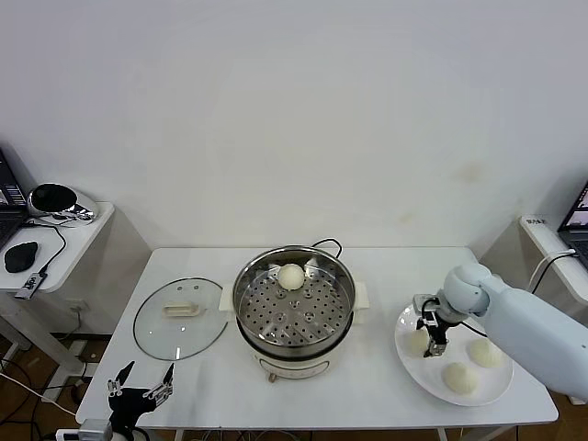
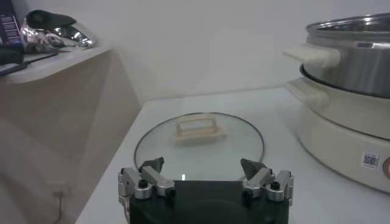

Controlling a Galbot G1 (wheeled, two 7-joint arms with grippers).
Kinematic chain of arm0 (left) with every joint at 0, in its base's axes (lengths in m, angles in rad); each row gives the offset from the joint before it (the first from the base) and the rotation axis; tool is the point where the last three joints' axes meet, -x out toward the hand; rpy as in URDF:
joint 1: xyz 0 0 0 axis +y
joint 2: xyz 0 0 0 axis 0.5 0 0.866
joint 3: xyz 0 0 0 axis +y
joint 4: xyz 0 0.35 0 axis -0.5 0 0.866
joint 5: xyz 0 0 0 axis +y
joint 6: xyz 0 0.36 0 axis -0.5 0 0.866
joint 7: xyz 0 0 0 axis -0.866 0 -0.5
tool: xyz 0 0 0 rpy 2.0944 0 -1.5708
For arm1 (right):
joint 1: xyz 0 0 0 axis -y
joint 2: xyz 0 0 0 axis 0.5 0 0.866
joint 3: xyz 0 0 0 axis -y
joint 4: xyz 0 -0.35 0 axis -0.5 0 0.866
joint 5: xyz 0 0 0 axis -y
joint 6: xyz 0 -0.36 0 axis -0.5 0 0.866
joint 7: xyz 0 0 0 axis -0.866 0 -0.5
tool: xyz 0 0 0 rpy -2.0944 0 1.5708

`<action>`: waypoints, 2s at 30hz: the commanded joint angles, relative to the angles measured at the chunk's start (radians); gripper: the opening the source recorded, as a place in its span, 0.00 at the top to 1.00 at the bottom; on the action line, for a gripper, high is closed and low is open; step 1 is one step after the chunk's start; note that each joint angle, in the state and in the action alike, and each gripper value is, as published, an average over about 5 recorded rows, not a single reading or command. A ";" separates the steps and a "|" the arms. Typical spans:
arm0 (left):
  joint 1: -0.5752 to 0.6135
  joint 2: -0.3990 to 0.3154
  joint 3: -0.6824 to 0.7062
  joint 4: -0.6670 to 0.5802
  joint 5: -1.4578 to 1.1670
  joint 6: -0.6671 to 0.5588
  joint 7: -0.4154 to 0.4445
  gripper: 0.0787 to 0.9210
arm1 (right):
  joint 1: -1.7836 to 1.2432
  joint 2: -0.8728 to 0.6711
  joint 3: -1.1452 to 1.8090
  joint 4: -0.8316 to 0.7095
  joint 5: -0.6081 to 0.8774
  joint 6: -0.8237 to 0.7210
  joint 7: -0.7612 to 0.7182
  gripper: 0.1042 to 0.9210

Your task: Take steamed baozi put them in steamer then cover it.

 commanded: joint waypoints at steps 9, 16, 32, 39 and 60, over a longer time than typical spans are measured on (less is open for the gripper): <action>-0.006 0.000 0.001 -0.003 0.002 -0.001 -0.002 0.12 | 0.095 -0.051 -0.011 0.046 0.052 -0.022 -0.037 0.48; -0.014 0.001 -0.001 -0.014 0.008 -0.003 -0.004 0.12 | 0.454 -0.072 -0.231 0.123 0.219 -0.067 -0.085 0.48; 0.000 -0.027 -0.022 -0.105 0.019 -0.004 -0.020 0.12 | 0.986 0.340 -0.606 0.042 0.657 -0.225 -0.107 0.48; 0.003 -0.038 -0.026 -0.115 0.011 -0.005 -0.024 0.12 | 0.974 0.494 -0.637 -0.007 0.701 -0.260 -0.088 0.48; -0.020 -0.047 -0.024 -0.108 -0.017 -0.003 -0.024 0.12 | 0.751 0.731 -0.629 -0.199 0.619 -0.291 -0.047 0.48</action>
